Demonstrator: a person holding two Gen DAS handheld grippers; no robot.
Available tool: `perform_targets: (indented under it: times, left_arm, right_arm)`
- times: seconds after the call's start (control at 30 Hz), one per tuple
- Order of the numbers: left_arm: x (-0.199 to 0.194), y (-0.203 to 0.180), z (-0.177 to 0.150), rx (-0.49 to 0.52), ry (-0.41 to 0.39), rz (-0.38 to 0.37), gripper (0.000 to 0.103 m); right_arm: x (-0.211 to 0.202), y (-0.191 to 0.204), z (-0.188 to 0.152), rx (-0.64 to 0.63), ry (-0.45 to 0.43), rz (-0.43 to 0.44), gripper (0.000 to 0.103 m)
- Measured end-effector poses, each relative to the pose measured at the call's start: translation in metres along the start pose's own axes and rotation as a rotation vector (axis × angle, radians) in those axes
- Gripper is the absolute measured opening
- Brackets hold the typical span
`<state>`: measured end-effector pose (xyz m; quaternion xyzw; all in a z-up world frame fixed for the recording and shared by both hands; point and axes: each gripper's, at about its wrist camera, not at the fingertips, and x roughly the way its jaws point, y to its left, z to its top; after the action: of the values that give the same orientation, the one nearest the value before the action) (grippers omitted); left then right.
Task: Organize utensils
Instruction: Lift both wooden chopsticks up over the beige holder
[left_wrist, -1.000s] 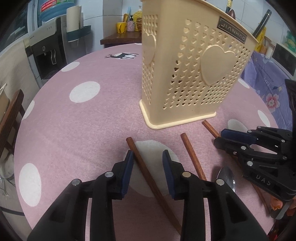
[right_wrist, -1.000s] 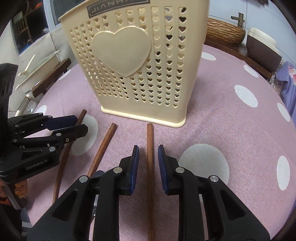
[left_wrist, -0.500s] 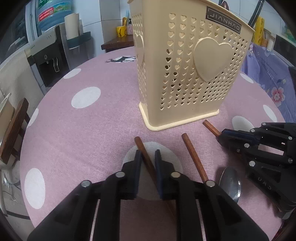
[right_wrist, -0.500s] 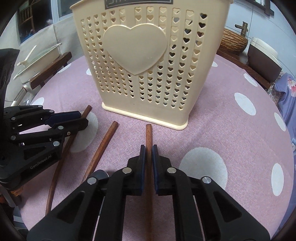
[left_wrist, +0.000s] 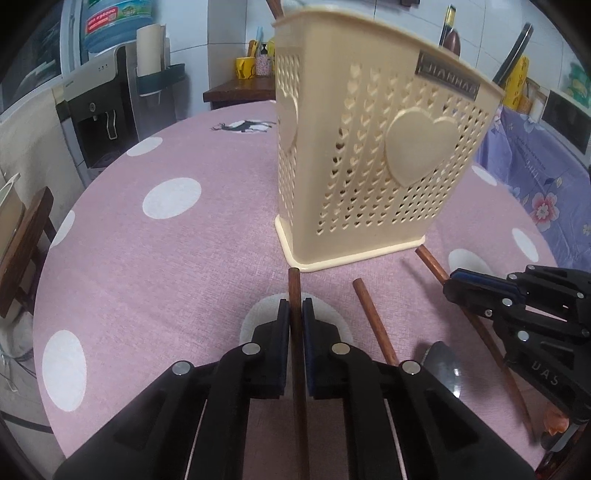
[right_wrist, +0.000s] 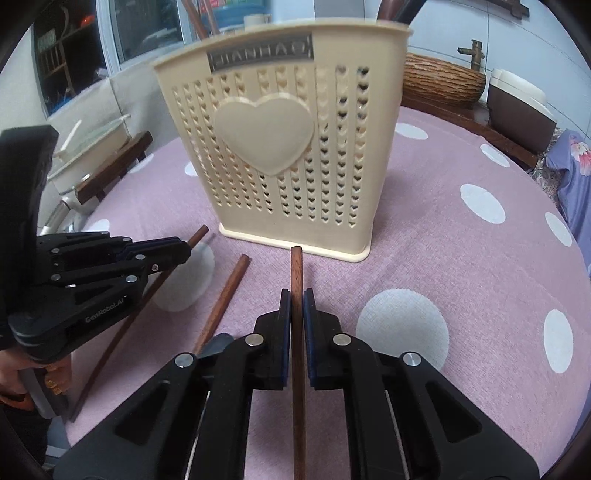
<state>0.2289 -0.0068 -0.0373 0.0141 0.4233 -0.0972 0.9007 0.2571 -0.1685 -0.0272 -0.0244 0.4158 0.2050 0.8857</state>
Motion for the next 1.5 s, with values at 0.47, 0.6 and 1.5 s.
perform_targets:
  times: [0.47,0.6,1.5]
  left_arm:
    - [-0.106,0.004,0.022,-0.024,-0.264,-0.099,0.008]
    - [-0.13,0.005,0.027,-0.016,-0.326,-0.118,0.008]
    - [-0.161,0.005,0.034,0.011,-0.393,-0.162,0.008]
  right_arm:
    - [-0.109,-0.001,0.015,0.068,-0.245,0.089,0.008]
    - [-0.135,-0.007,0.021,0.079,-0.296,0.11,0.008]
    - [-0.175,0.004,0.032,0.035,-0.355,0.11,0.007]
